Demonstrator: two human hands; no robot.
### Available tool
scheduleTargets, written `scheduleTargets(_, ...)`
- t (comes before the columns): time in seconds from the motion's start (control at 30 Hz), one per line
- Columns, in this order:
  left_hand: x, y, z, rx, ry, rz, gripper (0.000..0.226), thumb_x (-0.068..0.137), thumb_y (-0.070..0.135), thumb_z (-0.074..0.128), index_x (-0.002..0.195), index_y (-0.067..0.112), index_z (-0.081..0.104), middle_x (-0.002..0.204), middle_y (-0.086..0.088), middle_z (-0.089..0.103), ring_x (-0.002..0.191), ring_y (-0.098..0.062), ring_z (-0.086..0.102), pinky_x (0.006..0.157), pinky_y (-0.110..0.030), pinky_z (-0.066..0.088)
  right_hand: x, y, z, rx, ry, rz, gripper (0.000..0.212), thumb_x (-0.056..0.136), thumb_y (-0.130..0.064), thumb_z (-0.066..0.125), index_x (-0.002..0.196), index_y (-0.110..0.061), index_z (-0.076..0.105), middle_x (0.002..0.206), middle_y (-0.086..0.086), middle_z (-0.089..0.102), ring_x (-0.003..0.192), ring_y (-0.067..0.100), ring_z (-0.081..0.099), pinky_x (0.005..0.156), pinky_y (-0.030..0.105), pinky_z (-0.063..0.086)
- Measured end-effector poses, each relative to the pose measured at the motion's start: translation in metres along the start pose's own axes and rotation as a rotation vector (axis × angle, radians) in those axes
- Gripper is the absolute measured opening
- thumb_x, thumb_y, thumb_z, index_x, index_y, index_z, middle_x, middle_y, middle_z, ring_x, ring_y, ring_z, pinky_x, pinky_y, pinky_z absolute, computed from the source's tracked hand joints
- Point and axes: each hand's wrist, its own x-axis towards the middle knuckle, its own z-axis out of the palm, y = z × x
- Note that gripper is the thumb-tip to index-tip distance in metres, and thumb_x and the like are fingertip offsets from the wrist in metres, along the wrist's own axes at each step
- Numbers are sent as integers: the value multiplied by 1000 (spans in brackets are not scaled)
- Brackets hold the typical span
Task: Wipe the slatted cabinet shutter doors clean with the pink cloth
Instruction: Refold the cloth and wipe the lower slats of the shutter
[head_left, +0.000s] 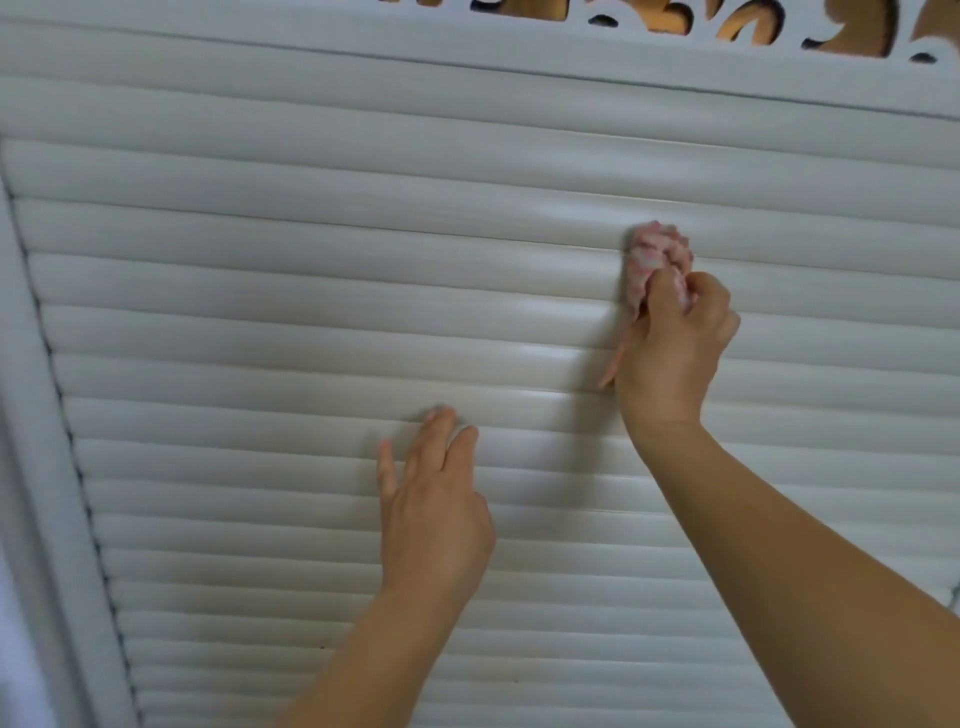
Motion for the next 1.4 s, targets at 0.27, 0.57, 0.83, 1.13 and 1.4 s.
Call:
scheduleTargets(0.27,-2,-14,5,-158,266,-199,46,60,6,47,101,12,68,105,-7,65,93,-30,63,82,-47,45,-33,-34,45,-112,-4,-631,39,78,0,59,116,-8,66,122,16,48,92,31,37,75,42,49)
scheduleTargets(0.57,-17,-55,9,-226,378,-407,39,63,8,53,98,17,67,94,-6,60,91,-17,44,75,-35,30,-81,-75,79,-50,-100,-922,38,83,-9,55,119,-15,66,135,9,45,106,35,44,82,46,41)
scheduleTargets(0.83,8,-67,18,-278,520,-582,41,66,7,46,102,17,64,98,-7,55,96,-31,53,79,-31,27,-85,-58,76,30,-185,-1194,35,84,-14,49,114,-12,69,124,10,63,111,35,43,95,45,34)
scheduleTargets(1.13,-33,-44,37,-399,610,-718,41,73,22,37,108,35,53,103,19,44,108,-11,48,96,-42,38,-97,-107,99,-41,-427,-1073,70,82,-25,5,132,-16,54,152,9,33,143,31,22,115,50,18)
scheduleTargets(1.4,-88,-47,34,-592,583,-931,38,86,7,48,111,35,52,108,20,49,106,-3,48,101,-40,37,-99,-83,91,-83,-479,-1131,61,88,-21,15,128,-10,59,144,14,45,136,38,35,109,56,29)
